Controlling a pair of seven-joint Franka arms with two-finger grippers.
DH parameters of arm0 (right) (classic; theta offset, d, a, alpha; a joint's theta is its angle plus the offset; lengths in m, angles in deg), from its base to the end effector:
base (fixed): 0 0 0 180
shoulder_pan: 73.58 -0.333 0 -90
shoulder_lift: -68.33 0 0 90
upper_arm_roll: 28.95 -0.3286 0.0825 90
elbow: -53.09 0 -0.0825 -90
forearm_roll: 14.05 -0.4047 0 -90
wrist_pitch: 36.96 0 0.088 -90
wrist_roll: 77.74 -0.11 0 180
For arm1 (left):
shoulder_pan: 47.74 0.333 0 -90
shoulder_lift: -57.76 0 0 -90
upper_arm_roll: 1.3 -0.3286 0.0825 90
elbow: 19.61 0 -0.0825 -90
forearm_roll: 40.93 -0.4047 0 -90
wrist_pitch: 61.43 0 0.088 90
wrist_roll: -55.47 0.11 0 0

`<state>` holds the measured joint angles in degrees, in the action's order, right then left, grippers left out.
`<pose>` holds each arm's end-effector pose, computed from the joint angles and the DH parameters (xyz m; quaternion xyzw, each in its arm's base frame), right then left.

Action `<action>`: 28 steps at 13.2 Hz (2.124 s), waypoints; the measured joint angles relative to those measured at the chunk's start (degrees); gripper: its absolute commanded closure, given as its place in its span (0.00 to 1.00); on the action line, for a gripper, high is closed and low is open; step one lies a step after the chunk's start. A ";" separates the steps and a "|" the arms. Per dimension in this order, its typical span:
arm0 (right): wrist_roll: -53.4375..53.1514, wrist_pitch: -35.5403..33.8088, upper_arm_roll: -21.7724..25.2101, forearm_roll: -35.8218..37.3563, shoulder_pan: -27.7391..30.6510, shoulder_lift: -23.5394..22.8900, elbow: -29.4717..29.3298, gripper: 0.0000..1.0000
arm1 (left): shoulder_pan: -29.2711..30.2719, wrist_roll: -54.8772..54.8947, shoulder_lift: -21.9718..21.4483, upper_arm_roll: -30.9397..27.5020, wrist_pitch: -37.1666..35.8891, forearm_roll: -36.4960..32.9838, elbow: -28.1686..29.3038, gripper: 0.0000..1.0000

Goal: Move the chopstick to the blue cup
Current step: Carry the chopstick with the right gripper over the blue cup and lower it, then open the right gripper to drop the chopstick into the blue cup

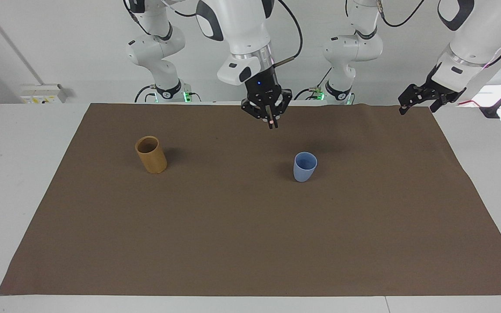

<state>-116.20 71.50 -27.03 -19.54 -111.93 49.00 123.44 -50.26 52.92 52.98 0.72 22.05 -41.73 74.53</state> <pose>0.5638 0.4309 0.6251 -0.9855 0.0232 -0.1039 0.1325 0.5333 -0.0415 0.6359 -0.9985 0.0168 0.0507 0.0116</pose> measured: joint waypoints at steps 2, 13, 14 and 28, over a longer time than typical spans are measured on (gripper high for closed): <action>-1.51 3.10 0.02 3.36 -1.17 -4.46 -3.96 1.00 | 0.00 0.00 0.00 0.00 0.00 0.00 0.00 0.00; -4.12 17.39 0.10 15.42 -6.78 -11.36 -6.01 1.00 | 0.00 0.00 0.00 0.00 0.00 0.00 0.00 0.00; -4.12 18.30 0.12 16.11 -6.69 -11.80 -5.93 1.00 | 0.00 0.00 0.00 0.00 0.00 0.00 0.00 0.00; -4.13 23.08 0.01 18.03 -7.27 -12.94 -0.42 0.00 | 0.00 0.00 0.00 0.00 0.00 0.00 0.00 0.00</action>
<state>-120.34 94.58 -27.02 -1.51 -119.20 36.05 123.02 -50.25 52.92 52.98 0.72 22.05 -41.73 74.53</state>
